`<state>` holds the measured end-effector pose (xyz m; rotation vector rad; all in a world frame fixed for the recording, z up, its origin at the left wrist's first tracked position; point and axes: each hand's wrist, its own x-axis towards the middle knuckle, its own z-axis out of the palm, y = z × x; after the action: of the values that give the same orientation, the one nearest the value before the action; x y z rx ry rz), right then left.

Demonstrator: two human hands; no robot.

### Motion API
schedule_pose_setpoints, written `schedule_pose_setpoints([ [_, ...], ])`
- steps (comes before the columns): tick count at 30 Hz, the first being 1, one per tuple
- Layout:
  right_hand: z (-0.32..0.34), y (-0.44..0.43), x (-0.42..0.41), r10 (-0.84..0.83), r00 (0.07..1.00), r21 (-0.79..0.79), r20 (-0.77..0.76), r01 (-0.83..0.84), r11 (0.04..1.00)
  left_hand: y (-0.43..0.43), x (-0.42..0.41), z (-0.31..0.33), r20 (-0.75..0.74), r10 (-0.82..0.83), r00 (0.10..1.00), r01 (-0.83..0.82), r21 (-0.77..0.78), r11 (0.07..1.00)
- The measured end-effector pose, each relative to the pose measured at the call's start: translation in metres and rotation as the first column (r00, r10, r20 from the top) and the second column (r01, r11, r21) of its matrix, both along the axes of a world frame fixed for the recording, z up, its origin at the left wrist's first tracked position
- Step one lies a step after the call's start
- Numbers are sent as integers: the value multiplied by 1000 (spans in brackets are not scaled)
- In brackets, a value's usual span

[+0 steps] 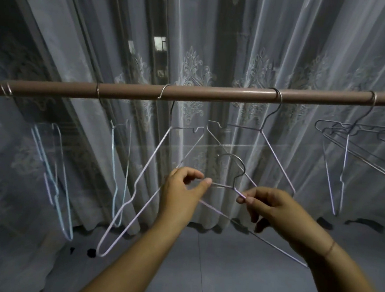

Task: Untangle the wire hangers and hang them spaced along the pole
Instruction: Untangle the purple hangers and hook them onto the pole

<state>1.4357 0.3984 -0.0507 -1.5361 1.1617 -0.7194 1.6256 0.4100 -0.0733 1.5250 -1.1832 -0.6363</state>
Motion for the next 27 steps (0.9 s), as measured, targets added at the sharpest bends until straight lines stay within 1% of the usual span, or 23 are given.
schedule_pose_setpoints([
  [3, 10, 7, 3, -102, 985, 19, 142, 100, 995, 2, -21, 11, -196, -182, 964, 199, 73, 977],
  [4, 14, 8, 5, -117, 978, 18, 172, 116, 993, 2, -28, 15, -247, -235, 940, 261, 77, 962],
  [6, 22, 10, 8, -119, 972, 4, 202, 121, 993, -1, -39, 24, -324, -299, 898, 332, 51, 942],
  [8, 30, 11, 10, -123, 968, -2, 220, 127, 992, -6, -46, 34, -394, -302, 868, 343, 38, 938],
  [12, 43, 12, 8, -143, 949, 53, 282, 133, 990, -13, -55, 48, -550, -237, 801, 337, 86, 938],
  [15, 46, 15, 4, -106, 948, 75, 301, 87, 993, -17, -59, 52, -604, -204, 771, 334, 109, 936],
  [18, 45, 19, 2, -84, 954, 79, 289, 64, 995, -18, -63, 54, -636, -194, 747, 338, 111, 935],
  [20, 46, 21, 2, -84, 955, 60, 283, 70, 996, -20, -64, 58, -636, -198, 746, 335, 101, 937],
  [23, 51, 22, 4, -74, 944, 27, 323, 69, 997, -25, -63, 67, -621, -202, 757, 315, 76, 946],
  [27, 64, 16, 7, -79, 927, -15, 367, 91, 996, -34, -62, 85, -659, -205, 724, 305, 40, 951],
])
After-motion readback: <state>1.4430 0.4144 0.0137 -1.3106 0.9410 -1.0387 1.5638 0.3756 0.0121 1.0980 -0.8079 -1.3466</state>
